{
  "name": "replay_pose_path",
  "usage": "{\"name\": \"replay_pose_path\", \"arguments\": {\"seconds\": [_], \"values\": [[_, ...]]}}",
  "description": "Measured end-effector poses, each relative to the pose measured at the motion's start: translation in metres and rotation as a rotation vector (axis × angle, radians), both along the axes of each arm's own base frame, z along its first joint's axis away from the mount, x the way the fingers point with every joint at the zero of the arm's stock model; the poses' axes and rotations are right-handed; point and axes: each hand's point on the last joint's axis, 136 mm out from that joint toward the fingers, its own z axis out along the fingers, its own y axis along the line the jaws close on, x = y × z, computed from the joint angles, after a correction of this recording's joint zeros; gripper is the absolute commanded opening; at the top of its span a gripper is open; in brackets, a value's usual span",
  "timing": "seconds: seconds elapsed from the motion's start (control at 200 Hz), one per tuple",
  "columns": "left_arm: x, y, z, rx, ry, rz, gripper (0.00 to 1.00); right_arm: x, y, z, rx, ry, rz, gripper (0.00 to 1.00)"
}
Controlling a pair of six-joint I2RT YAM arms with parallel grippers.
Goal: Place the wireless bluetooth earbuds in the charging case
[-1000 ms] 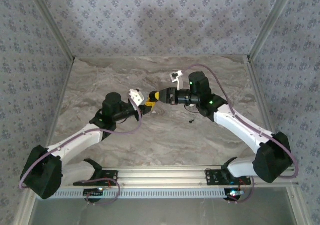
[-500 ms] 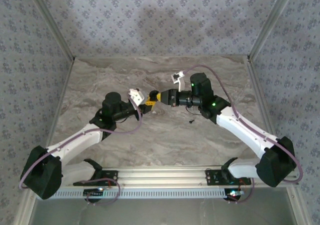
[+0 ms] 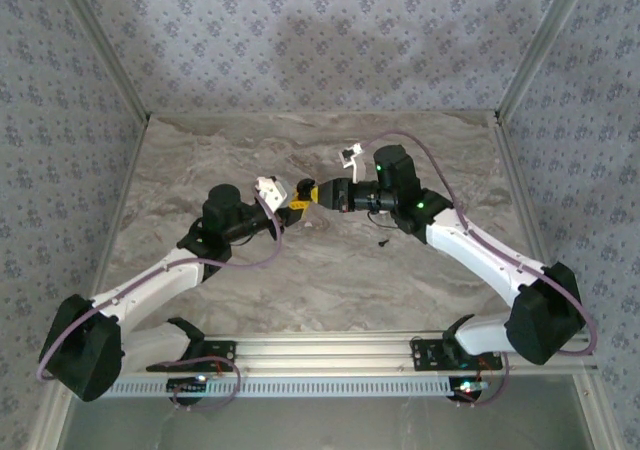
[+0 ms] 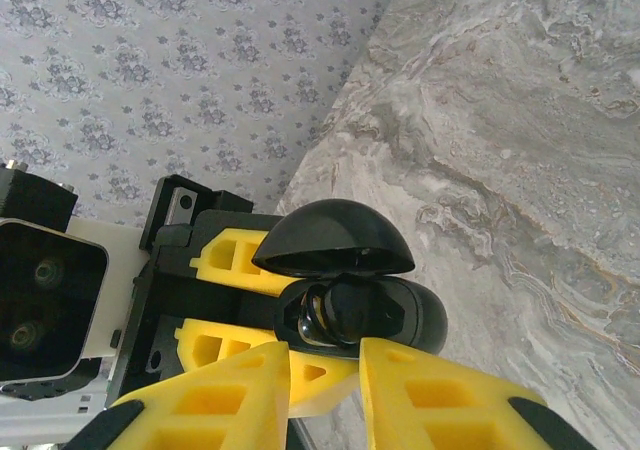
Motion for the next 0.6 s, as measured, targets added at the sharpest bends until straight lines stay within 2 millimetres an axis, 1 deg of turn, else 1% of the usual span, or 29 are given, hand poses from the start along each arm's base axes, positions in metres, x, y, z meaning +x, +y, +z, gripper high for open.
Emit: {"name": "replay_pose_path", "arguments": {"seconds": [0.165,0.27,0.38,0.49,0.6], "values": [[-0.001,0.000,0.000,0.000,0.000,-0.003,0.14,0.001,0.000,0.005,0.007,-0.010,-0.001,0.31],[-0.001,0.000,0.000,-0.001,-0.001,-0.003,0.14,0.000,-0.003,0.009,0.004,-0.022,-0.010,0.33],[-0.001,0.000,0.000,-0.001,-0.001,-0.004,0.14,-0.002,-0.010,0.020,0.011,-0.049,-0.027,0.37],[-0.001,-0.001,0.000,-0.001,0.000,-0.007,0.14,-0.005,-0.014,0.029,0.022,-0.072,-0.035,0.37],[-0.001,-0.001,0.000,-0.001,0.000,-0.007,0.14,-0.004,-0.014,0.028,0.021,-0.070,-0.037,0.37]]}}
